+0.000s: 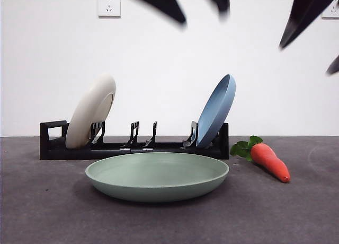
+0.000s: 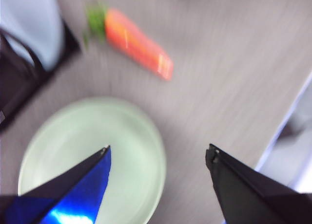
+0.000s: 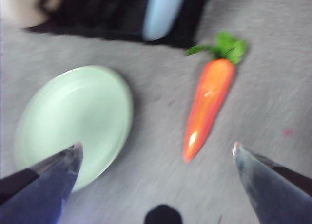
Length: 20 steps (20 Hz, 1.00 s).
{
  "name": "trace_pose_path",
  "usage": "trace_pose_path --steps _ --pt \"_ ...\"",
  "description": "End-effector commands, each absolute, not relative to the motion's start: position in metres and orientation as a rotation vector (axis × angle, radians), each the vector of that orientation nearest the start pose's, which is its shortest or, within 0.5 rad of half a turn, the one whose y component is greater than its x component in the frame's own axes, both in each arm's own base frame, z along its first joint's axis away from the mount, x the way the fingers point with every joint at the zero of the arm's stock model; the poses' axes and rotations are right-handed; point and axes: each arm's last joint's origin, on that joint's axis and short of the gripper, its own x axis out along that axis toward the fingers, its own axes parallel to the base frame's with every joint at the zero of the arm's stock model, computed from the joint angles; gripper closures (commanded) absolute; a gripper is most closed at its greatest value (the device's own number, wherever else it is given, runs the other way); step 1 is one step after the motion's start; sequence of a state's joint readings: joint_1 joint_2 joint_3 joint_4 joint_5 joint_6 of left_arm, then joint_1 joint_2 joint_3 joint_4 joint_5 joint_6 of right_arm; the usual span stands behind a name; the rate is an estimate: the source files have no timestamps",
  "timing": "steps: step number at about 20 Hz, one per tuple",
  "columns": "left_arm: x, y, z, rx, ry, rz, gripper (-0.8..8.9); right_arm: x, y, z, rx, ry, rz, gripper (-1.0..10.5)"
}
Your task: Take the green plate from the plate rack,put the plate on the table,take the carrot from the table,put the carrot in the plate
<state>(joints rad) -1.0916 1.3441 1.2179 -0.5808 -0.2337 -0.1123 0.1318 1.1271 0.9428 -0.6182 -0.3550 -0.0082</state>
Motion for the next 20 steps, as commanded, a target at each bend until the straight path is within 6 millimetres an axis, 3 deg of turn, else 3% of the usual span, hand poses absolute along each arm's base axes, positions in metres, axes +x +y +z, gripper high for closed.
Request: trace_pose_path --steps 1,5,10,12,14,18,20 --pt "0.124 -0.227 0.354 0.234 0.556 -0.797 4.8 0.249 0.045 0.267 0.082 0.845 0.423 2.6" --pt "0.102 -0.182 0.389 0.122 0.454 -0.81 4.8 0.288 0.056 0.225 0.05 0.889 0.385 2.6" --pt "0.084 -0.148 0.404 0.074 0.413 -0.815 4.8 0.315 0.073 0.185 0.008 0.899 0.329 2.6" --pt "0.08 -0.141 0.404 0.064 0.437 -0.808 4.8 0.321 0.078 0.175 -0.016 0.894 0.305 2.7" --pt "0.078 -0.137 0.402 0.062 0.468 -0.798 4.8 0.325 0.081 0.168 -0.028 0.887 0.296 3.8" --pt "0.078 -0.136 0.399 0.078 0.491 -0.792 4.8 0.33 0.083 0.155 0.002 0.907 0.277 4.2" --pt "0.078 -0.136 0.399 0.078 0.49 -0.792 4.8 0.331 0.083 0.149 0.001 0.923 0.271 5.8"
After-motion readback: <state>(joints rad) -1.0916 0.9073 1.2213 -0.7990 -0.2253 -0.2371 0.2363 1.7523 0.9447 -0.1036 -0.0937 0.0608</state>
